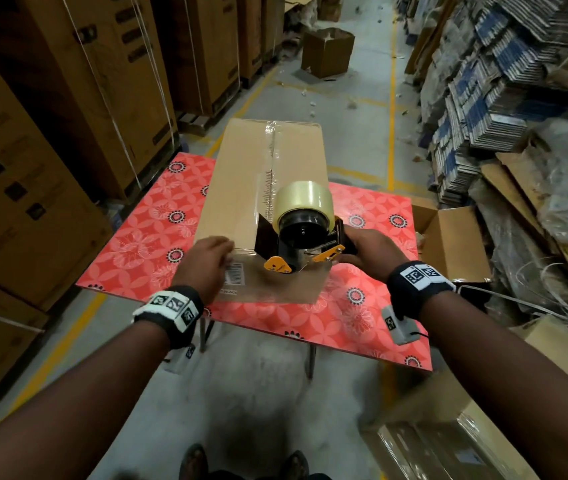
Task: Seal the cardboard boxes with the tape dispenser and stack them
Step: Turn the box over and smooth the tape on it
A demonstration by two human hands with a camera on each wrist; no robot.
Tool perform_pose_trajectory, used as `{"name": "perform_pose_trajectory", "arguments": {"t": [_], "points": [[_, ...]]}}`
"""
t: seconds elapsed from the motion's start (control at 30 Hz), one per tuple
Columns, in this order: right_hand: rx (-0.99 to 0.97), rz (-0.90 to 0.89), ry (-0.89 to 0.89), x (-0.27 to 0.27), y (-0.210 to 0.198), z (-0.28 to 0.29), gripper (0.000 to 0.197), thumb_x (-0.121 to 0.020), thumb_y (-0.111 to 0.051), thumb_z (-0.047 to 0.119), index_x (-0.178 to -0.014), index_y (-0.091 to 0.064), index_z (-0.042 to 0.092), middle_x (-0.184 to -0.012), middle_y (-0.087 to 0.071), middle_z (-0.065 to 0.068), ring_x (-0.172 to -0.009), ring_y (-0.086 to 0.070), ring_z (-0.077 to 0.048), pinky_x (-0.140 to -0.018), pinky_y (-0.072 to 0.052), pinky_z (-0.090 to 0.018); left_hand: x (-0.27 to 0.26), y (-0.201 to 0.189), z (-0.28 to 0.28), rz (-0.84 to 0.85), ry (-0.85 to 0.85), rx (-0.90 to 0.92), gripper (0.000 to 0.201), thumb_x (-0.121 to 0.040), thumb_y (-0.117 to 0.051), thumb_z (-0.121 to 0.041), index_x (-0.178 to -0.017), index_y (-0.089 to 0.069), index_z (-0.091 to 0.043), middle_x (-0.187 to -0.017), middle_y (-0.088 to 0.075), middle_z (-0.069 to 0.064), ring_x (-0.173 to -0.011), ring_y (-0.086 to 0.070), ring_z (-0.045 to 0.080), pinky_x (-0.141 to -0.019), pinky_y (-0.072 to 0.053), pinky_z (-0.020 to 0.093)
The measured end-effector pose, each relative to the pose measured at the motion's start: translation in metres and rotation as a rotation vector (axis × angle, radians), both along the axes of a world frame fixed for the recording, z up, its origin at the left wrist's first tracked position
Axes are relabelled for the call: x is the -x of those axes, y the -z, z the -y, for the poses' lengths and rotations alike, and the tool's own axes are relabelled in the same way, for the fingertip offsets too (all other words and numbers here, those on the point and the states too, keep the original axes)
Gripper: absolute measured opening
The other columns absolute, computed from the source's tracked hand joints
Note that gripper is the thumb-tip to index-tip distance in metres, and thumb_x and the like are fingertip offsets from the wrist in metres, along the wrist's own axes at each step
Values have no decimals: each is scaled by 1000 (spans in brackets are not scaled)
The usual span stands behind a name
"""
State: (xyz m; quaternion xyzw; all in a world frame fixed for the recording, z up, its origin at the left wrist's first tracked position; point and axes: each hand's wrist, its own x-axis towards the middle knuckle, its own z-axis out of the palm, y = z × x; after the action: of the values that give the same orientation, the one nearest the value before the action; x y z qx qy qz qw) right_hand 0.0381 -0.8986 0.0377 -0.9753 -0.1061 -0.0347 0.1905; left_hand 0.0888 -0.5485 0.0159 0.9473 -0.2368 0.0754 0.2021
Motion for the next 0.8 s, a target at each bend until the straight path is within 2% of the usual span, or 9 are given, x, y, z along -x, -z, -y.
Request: {"name": "perform_pose_trajectory", "arguments": {"t": [0.07, 0.13, 0.17, 0.27, 0.37, 0.5, 0.63, 0.8], "points": [[-6, 10, -9, 0, 1, 0, 43, -81, -80, 35, -112, -50, 35, -92, -73, -3, -81, -66, -27, -61, -43, -32, 19, 3, 14, -86, 96, -137, 50, -98, -47, -18, -145, -39, -5, -153, -34, 15, -142, -30, 32, -117, -24, 42], [-23, 12, -13, 0, 2, 0, 43, -82, -80, 33, -113, -51, 34, -92, -73, -2, -81, -66, -26, -62, -41, -30, 28, 2, 27, -128, 120, -268, 62, -100, -43, -28, -152, -19, -4, -161, -11, 14, -149, -8, 31, -120, -8, 41], [-40, 7, -13, 0, 3, 0, 42, -82, -80, 33, -113, -51, 33, -93, -73, -2, -81, -66, -25, -62, -41, -29, 29, 0, 32, -140, 120, -317, 66, -100, -44, -32, -152, -15, -4, -161, -6, 15, -149, -3, 31, -120, -5, 41], [-54, 2, -9, 2, 4, 2, 39, -82, -79, 33, -113, -55, 29, -95, -73, 1, -83, -66, -22, -62, -40, -28, 27, -5, 45, -136, 170, -422, 67, -97, -49, -37, -149, -24, -2, -159, -16, 18, -149, -4, 31, -122, -7, 43], [-35, 15, 0, 3, 4, 4, 39, -82, -79, 35, -113, -56, 30, -95, -73, 2, -84, -65, -22, -62, -38, -28, 25, -4, 49, -152, 186, -415, 64, -94, -55, -35, -146, -32, -4, -155, -27, 17, -149, -7, 29, -122, -8, 42], [-14, 16, 18, 6, 1, 9, 38, -82, -79, 36, -108, -51, 37, -94, -72, 2, -83, -64, -23, -61, -39, -30, 25, -1, 50, -142, 174, -367, 69, -92, -59, -33, -148, -29, -6, -158, -21, 13, -150, -6, 25, -122, -7, 37], [5, -2, 50, 11, 0, 29, 38, -81, -80, 34, -110, -57, 29, -97, -72, -1, -86, -65, -26, -63, -44, -32, 23, 5, 47, -154, 170, -344, 83, -91, -61, -30, -155, -10, -13, -163, -4, 6, -150, -3, 21, -122, -5, 35], [-8, -20, 112, 19, 0, 64, 37, -79, -82, 34, -107, -59, 31, -97, -74, 0, -89, -68, -24, -70, -54, -38, 23, 3, 48, -162, 170, -359, 87, -91, -61, -32, -155, -6, -14, -163, -5, 5, -150, -6, 22, -122, -7, 36]]}}
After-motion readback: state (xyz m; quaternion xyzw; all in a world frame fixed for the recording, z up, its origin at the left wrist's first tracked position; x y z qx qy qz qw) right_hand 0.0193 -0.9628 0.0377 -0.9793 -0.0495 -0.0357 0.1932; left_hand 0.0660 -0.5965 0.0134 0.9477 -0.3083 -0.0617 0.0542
